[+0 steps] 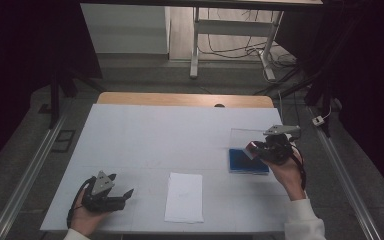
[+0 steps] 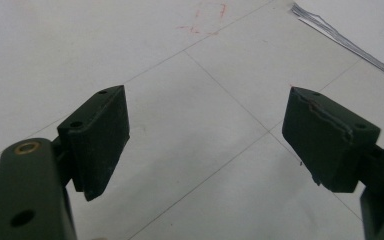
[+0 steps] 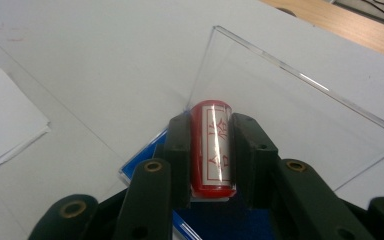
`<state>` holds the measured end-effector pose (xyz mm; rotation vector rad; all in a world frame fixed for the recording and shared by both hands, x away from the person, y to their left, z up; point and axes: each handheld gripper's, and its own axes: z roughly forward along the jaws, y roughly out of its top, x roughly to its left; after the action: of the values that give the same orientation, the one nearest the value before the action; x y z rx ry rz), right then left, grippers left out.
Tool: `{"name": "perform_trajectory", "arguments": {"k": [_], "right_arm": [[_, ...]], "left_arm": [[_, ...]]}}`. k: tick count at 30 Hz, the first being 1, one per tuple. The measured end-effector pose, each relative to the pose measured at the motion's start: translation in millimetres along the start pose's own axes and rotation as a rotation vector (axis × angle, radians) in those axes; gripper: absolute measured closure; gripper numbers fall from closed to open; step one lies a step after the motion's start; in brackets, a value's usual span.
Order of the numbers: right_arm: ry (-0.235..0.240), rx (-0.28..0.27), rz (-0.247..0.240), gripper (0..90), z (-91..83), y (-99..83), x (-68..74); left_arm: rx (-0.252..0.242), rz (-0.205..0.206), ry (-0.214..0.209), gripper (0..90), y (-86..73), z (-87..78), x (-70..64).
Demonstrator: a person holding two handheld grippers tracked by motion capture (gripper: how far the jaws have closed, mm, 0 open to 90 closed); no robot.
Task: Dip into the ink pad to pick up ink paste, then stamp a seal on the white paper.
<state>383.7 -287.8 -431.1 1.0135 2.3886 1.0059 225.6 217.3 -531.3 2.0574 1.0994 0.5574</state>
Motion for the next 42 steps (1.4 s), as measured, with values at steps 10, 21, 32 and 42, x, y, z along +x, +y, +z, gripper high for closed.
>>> {"name": "perform_trajectory", "arguments": {"k": [10,21,32,42], "right_arm": [[0.044,-0.016,-0.035,70.1,-0.1,3.0,8.9],[0.094,-0.009,-0.062,70.2,5.4,6.6,21.7],[0.185,-0.012,-0.129,70.1,8.6,11.7,50.1],[0.268,0.003,-0.167,70.1,17.3,13.3,74.6]], "left_arm": [[-0.003,0.000,-0.004,18.9,0.8,0.9,0.0],[-0.002,0.004,-0.002,18.9,1.8,1.5,-1.2],[0.002,0.015,-0.001,19.0,2.8,1.9,-4.0],[0.001,0.004,-0.001,19.0,1.4,0.5,-3.9]]}}
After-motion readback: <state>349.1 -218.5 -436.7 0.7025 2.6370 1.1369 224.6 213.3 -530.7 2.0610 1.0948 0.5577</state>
